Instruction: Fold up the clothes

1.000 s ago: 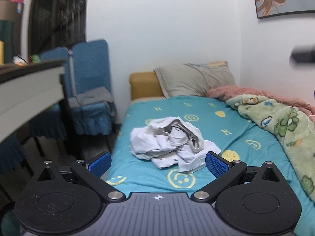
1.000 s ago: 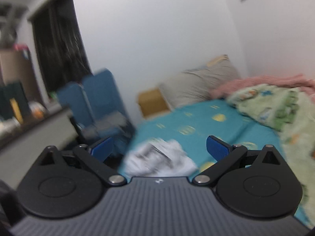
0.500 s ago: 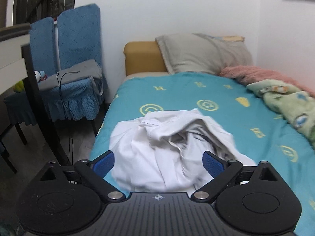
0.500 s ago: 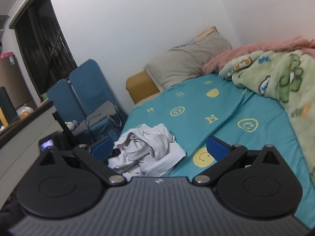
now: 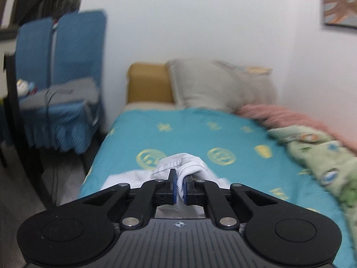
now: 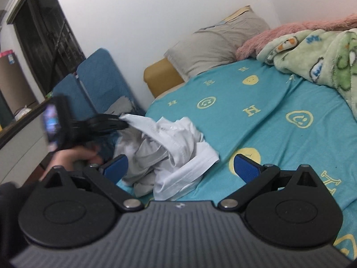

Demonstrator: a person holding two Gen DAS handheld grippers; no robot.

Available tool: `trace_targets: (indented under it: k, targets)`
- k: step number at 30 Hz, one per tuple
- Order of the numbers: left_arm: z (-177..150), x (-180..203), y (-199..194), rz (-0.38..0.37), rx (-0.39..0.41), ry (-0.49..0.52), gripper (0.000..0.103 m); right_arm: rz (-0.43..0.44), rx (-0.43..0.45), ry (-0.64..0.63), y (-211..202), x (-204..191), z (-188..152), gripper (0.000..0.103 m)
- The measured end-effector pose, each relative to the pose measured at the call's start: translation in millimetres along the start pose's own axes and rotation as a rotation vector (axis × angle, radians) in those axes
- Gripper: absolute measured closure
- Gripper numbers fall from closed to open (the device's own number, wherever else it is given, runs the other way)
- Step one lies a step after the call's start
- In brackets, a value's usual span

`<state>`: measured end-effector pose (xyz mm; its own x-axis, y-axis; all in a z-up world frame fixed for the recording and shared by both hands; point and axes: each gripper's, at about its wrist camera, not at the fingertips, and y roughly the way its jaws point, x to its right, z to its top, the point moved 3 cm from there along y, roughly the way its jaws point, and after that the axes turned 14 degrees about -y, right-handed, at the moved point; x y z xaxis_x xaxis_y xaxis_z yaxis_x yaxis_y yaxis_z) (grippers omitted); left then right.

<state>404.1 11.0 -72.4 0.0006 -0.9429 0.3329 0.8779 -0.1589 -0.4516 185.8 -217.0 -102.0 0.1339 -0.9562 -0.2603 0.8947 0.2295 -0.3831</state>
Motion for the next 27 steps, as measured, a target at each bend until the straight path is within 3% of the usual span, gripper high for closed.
trace_targets:
  k: [7,12,18,21,27]
  targets:
    - [-15,41,-138,-0.108,0.041,0.046,0.099,-0.013,0.066,0.003,-21,0,2,0.000]
    - [-39,44,-232,-0.138,0.080,0.032,0.099,-0.007,0.115,-0.032,-48,-9,-1,0.000]
    - [-63,53,-328,-0.203,0.127,0.043,0.099,0.043,0.097,-0.122,-74,-33,-10,0.000]
    - [-74,55,-351,-0.215,0.153,0.068,0.099,0.097,0.090,-0.176,-86,-51,-13,0.000]
    - [-95,41,-342,-0.201,0.158,0.064,0.099,0.202,0.048,-0.266,-88,-83,-21,0.000]
